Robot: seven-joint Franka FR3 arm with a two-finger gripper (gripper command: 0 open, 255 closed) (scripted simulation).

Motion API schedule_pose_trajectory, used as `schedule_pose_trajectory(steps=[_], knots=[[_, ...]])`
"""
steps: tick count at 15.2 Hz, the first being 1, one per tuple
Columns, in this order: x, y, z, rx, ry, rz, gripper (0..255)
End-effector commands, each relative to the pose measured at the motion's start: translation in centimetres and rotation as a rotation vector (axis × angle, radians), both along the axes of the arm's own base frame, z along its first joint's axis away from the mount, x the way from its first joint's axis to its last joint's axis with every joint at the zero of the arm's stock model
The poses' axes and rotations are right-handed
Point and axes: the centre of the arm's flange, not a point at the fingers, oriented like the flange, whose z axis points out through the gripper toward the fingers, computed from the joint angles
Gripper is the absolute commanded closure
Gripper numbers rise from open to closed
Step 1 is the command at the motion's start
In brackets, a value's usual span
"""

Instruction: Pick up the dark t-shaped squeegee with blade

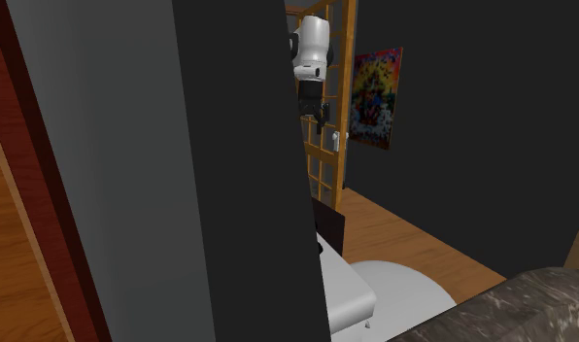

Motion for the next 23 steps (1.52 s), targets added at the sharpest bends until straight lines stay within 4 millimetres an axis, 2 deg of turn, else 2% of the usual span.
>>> schedule_pose_trajectory(steps=[1,12,23], knots=[[0.0,0.0,0.0,0.0,0.0,0.0,0],[9.7,-9.5,-6.4,0.045,0.017,0.087,0],[20.2,-17.9,-13.3,0.09,0.034,0.175,0]])
